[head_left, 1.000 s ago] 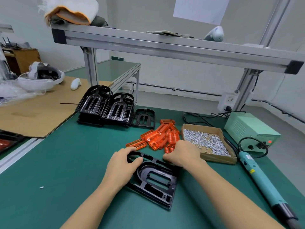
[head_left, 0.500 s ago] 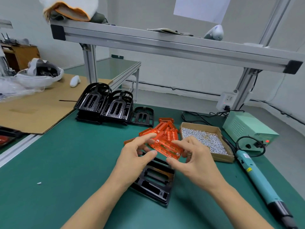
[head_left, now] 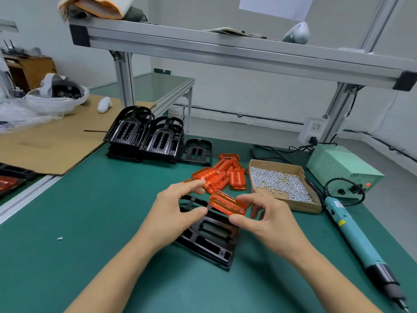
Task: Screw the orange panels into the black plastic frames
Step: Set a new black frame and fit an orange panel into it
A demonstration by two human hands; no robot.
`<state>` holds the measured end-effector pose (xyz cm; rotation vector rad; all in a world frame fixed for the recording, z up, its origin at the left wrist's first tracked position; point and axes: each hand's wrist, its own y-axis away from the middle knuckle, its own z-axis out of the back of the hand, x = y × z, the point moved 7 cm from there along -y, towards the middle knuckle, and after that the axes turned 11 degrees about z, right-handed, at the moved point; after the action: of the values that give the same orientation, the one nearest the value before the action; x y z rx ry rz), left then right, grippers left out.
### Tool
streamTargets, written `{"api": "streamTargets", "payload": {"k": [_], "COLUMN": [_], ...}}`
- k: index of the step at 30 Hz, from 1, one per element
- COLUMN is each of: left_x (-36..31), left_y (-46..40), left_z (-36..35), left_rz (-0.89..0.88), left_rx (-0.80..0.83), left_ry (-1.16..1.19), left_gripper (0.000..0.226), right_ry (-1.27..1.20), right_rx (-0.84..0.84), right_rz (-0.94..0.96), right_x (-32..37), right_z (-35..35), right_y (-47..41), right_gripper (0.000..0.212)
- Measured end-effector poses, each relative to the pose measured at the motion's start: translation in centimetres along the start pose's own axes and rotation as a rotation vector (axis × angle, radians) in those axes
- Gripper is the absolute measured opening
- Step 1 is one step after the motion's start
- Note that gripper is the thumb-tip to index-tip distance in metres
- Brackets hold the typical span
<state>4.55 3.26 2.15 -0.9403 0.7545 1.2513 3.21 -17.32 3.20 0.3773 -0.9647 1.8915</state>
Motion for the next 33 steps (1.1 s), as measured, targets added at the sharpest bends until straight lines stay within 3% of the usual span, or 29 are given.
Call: {"api": "streamTargets", "payload": {"k": [4,8,18,25,33], "left_x": [1.3,2.9,3.5,3.3,3.2], "left_y": [-0.1,0.1,0.7,1.5,1.8], "left_z": [0.5,-0.5,-1.1,-1.4,-1.6], "left_rz": [0.013,0.078,0.168,0.234,0.251], "left_rx": [0.035,0.060,-0.059,-0.108,-0.134], "left_ry": [-0.230,-0.220,-0.245,-0.304,-0.296], "left_gripper": [0.052,0.044,0.041,0.042,0.043], "right_ry": [0.015,0.054,0.150,0.369,0.327], "right_rx": [0.074,0.135,0.257,0.437,0.426], "right_rz": [-0.060,-0.071,-0.058,-0.009,-0.040], "right_x": [-0.9,-1.0,-1.4,-1.0,-1.8], "right_z": [-1.6,-3.1,-3.5,-3.3,-2.6], "right_y": [1.4,1.9,0.3,-0.6,-0.2], "right_gripper": [0.034,0.040,0.049,0.054,0.044]}}
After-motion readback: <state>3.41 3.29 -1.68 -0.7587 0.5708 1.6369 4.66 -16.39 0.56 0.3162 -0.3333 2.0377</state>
